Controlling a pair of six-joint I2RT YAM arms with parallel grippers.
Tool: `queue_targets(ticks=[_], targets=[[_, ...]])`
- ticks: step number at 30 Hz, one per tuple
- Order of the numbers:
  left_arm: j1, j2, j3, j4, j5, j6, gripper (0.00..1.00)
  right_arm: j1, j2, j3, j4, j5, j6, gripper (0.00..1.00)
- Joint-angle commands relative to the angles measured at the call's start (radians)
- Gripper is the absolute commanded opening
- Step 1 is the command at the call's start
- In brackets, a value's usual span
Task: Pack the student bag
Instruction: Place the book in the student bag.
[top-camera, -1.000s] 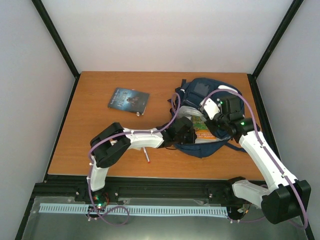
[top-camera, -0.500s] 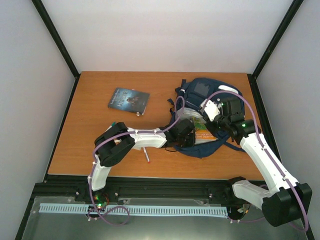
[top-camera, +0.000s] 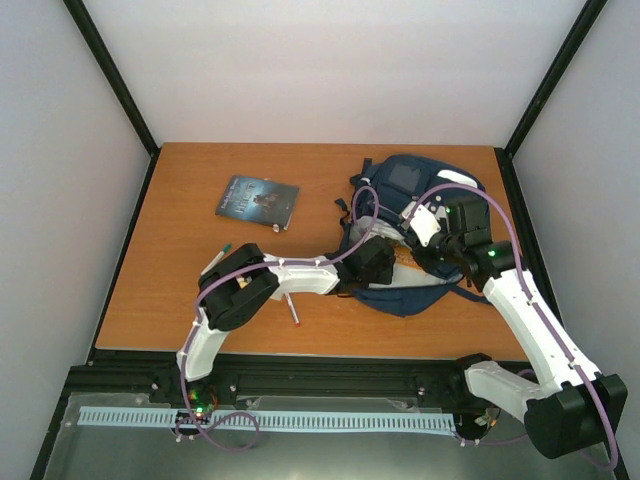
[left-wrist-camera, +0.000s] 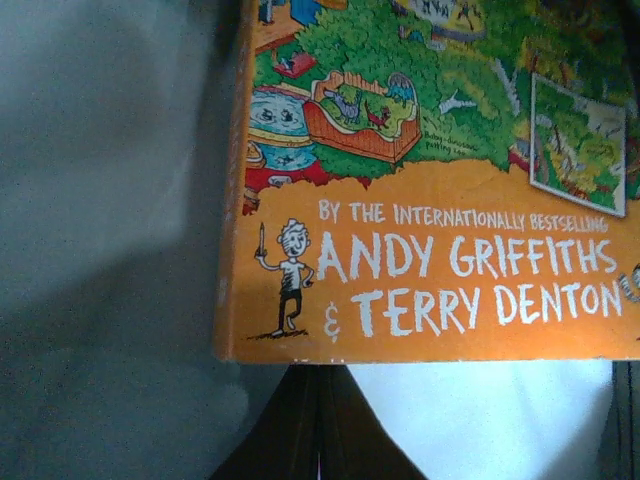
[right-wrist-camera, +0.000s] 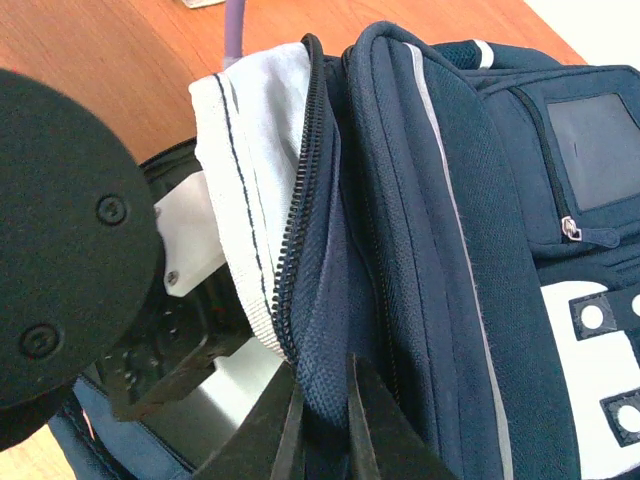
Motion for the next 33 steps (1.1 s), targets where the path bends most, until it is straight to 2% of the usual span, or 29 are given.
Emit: queue_targets(ticks=[1,8,13,20,26,29,33], targets=[[0.012,0.053,0.059,0.238,-0.067,-0.003,0.01,-0.001,-0.038,0.032,0.020,-0.044,-0.009,0.03],[0.019,0.164,0.117,0.433,-0.057,-0.054,0.01,-0.001,-0.038,0.025,0.014,-0.027,-0.013,0.03],[0.020,0.184,0.112,0.484,-0.036,-0.076,0.01,-0.004,-0.031,-0.004,0.043,0.031,-0.011,0.03],[0.020,0.004,-0.087,0.477,0.018,-0.070,0.04,-0.033,-0.021,-0.028,0.085,0.082,-0.006,0.03],[0.020,-0.124,-0.197,0.404,0.173,-0.066,0.17,-0.063,0.009,-0.062,0.124,0.093,0.002,0.03],[0.020,-0.221,-0.290,0.416,0.188,-0.107,0.20,-0.063,0.023,-0.089,0.141,0.108,0.001,0.03],[0.020,-0.359,-0.369,0.292,0.169,-0.116,0.23,-0.064,0.031,-0.119,0.119,0.126,-0.034,0.03]])
